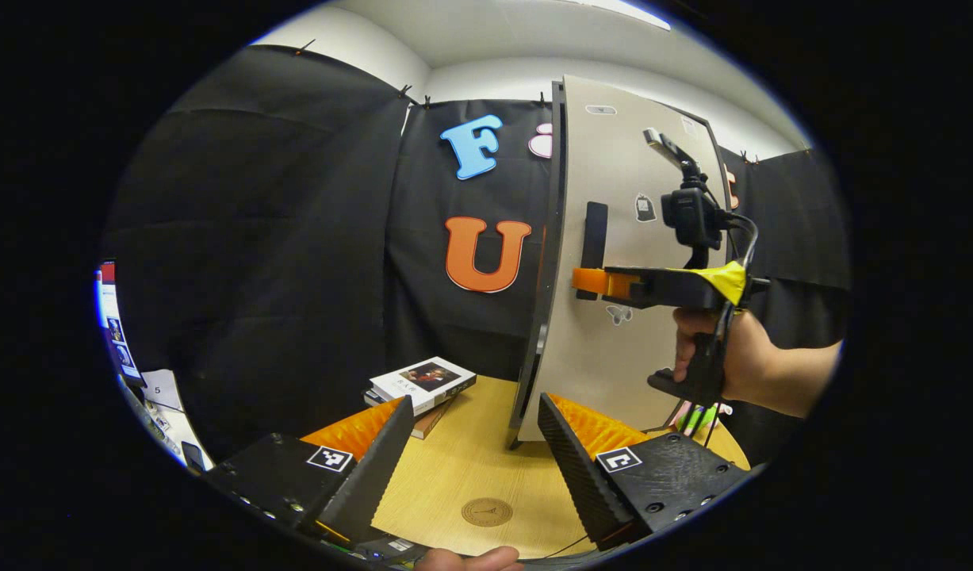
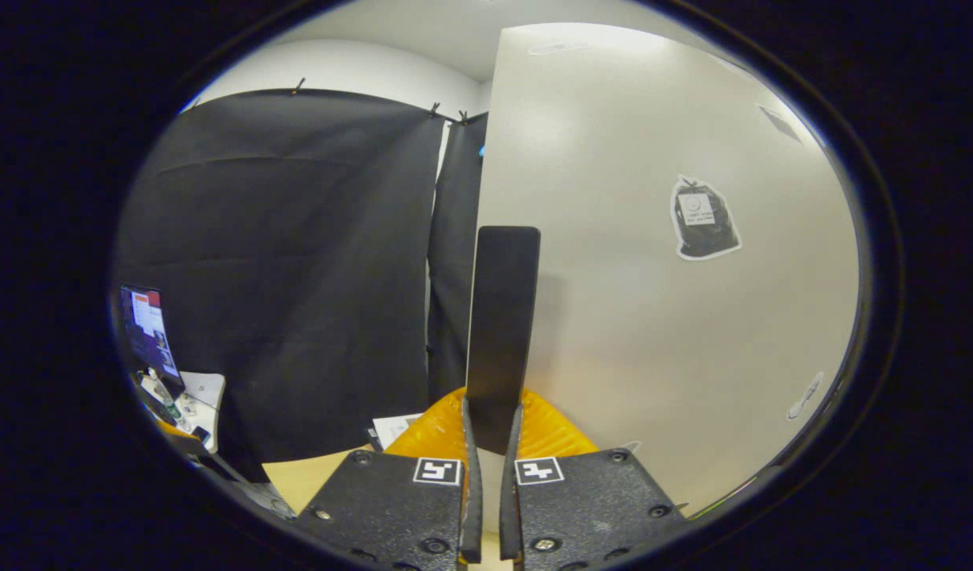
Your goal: Open the cabinet door with the right hand, grasp the bottle in the cabinet with the left hand and place it on the coaster, then close the cabinet door with the right hand.
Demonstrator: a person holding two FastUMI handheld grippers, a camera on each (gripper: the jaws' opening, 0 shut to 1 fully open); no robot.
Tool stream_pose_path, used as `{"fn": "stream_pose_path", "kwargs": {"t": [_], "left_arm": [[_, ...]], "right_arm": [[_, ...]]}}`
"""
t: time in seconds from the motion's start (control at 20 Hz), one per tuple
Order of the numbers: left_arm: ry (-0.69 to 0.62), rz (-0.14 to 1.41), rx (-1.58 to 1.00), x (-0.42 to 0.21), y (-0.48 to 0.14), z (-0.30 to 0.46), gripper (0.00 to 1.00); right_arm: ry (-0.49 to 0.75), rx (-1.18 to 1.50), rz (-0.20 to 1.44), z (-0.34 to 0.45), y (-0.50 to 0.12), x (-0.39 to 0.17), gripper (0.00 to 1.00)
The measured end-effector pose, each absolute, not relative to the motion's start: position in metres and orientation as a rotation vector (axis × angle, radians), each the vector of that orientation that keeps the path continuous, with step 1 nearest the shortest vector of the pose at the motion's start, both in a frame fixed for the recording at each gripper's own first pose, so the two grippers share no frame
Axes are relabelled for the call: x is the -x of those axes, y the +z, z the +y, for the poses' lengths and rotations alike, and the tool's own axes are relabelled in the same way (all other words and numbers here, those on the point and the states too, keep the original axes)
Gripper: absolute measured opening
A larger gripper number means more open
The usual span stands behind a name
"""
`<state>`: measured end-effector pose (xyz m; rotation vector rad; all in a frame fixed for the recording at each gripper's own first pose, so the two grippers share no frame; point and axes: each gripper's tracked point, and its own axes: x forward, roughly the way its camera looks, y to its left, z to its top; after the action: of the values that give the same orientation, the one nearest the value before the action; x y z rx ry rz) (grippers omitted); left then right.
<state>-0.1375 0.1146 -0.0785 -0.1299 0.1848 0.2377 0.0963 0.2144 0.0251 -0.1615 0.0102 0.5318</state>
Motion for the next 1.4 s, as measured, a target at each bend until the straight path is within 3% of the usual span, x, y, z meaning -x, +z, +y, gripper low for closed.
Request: {"fn": "stream_pose_path", "kwargs": {"t": [0.55,1.4], "left_arm": [[0.195,0.200,0.105,0.139,-0.077,0.107,0.96],[0.137,0.222,0.110,0.115,-0.078,0.075,0.96]], "right_arm": [[0.700,0.112,0.033,0.175,0.027,-0.041,0.11],[0.857,0.118,0.066,0.062,0.034,0.044,0.11]]}}
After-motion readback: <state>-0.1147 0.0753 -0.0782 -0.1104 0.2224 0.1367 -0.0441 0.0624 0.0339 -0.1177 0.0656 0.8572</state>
